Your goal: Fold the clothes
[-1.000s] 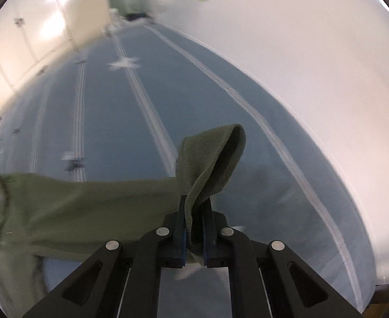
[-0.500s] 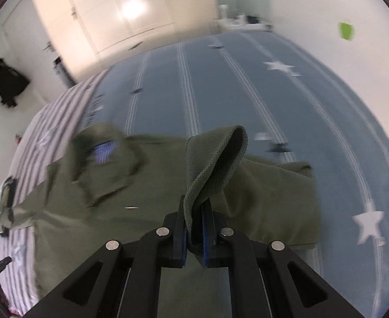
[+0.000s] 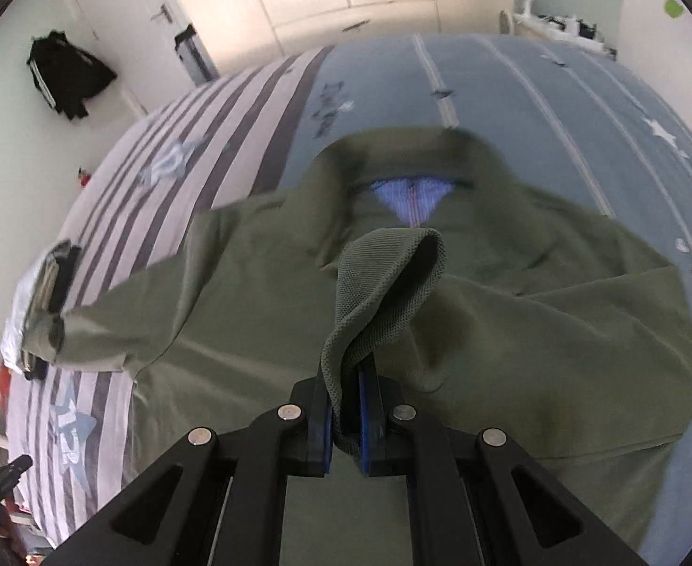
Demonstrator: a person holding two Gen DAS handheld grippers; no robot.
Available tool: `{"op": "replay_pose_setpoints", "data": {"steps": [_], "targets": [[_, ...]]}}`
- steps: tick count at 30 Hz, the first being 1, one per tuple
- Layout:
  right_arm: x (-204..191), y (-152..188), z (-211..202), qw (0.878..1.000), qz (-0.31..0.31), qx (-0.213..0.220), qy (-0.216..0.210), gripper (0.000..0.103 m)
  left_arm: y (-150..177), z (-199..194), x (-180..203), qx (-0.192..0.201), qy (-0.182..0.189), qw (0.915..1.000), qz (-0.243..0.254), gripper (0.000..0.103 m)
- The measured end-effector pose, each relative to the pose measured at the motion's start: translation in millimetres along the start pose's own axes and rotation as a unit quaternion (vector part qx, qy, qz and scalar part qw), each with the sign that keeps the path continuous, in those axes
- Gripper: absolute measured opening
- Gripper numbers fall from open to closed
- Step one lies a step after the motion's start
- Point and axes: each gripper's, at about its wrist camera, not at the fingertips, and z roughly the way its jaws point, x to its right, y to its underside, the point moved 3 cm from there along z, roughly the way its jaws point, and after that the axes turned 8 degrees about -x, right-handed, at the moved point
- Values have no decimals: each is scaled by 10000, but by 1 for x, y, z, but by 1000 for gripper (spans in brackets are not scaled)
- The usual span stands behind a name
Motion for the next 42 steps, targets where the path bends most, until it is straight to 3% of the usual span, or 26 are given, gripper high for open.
{"op": "replay_pose_setpoints", "data": {"steps": [2,4,12,20,21,23,28,32,35,42], "targets": [[-18,6,14,9999,-12,-113,27,7,-2,1,-4,27,11,10000,47,10],[-26,-10,38,9998,-131,-160,65,7,-5,3,-6,34,39,10000,44,10],[-53,3,77,9973,-362,-356,525,8,-15,18,-12,30,139,9999,-40,10],[-71,16,72,9983,-407,-368,202,12,-17,27,-12,6,177,9998,-31,10],[-73,16,72,9983,-405,-398,151,13,-17,27,-12,-4,182,9998,-44,10],[-69,16,71,9981,-385,-484,-16,26,-17,28,-12,-16,194,9998,-59,10],[-43,20,38,9992,-63,-43,-403,51,-17,28,-9,4,225,9997,-49,10],[-10,27,32,9997,192,-33,-131,51,-17,31,-7,-12,240,9997,-73,10],[4,31,49,9985,451,-292,-78,51,-16,33,-4,-45,260,9996,-107,10],[-48,48,83,9968,-36,-733,-303,51,-15,34,8,-64,244,9997,-3,10]]}}
